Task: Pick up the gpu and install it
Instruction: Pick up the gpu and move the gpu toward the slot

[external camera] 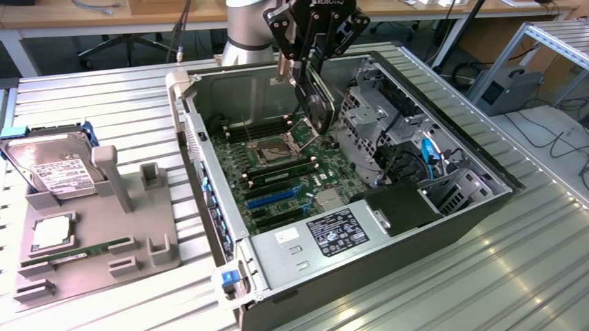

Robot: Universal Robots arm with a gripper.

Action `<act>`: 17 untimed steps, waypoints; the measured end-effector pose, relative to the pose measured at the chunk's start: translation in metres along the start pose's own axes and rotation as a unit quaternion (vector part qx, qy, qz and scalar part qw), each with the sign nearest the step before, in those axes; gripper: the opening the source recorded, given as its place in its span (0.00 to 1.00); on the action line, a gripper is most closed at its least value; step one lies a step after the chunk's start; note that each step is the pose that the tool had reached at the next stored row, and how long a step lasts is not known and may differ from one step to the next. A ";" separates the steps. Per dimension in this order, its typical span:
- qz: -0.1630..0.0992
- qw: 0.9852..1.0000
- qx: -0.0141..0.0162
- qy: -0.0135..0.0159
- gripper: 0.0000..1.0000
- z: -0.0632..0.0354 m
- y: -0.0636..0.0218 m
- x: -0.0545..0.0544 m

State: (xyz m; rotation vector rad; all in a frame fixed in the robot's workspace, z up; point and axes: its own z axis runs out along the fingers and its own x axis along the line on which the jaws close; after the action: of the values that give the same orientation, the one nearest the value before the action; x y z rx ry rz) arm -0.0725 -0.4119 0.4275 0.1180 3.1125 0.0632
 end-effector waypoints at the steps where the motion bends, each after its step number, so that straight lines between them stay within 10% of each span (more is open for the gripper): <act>1: 0.000 1.000 0.000 0.000 0.27 0.0001 0.0000 -0.001; 17: 0.000 1.000 0.000 0.000 0.27 0.0020 0.0008 -0.012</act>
State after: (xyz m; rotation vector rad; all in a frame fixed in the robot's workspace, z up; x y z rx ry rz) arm -0.0604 -0.4119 0.4258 0.1179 3.1125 0.0627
